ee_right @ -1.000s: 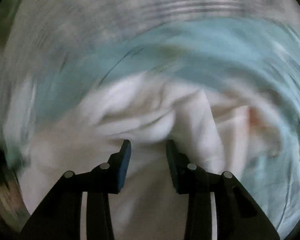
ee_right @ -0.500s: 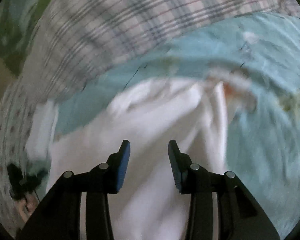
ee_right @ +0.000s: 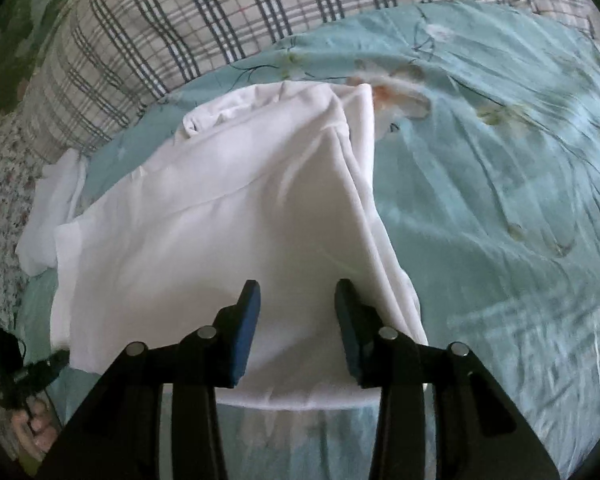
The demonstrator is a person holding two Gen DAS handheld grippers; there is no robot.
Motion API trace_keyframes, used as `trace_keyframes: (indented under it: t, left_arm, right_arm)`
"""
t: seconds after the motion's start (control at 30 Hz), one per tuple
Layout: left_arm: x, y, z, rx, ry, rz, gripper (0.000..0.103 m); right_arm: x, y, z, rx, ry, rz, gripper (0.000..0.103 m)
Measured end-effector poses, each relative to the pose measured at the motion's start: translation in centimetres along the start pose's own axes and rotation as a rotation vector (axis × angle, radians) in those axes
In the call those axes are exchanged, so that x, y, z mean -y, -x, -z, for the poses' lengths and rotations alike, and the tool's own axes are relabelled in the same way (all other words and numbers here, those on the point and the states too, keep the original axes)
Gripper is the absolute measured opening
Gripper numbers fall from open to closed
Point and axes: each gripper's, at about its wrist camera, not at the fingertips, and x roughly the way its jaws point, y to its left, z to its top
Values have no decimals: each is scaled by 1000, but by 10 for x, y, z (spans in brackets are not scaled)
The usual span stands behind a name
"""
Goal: Fold large clothes
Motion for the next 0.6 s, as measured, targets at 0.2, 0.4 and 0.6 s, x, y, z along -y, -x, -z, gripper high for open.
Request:
trace_keyframes:
  t: [0.2, 0.4, 0.6]
  left_arm:
    - [9, 18, 17, 18, 59, 64, 64]
    - [18, -10, 29, -30, 161, 109, 82]
    - [13, -20, 13, 90, 247, 127, 87]
  right_arm:
    - [-13, 20, 6, 24, -28, -87, 41]
    - [-32, 25, 19, 20, -27, -160, 42]
    - [-42, 17, 27, 0, -34, -204, 42]
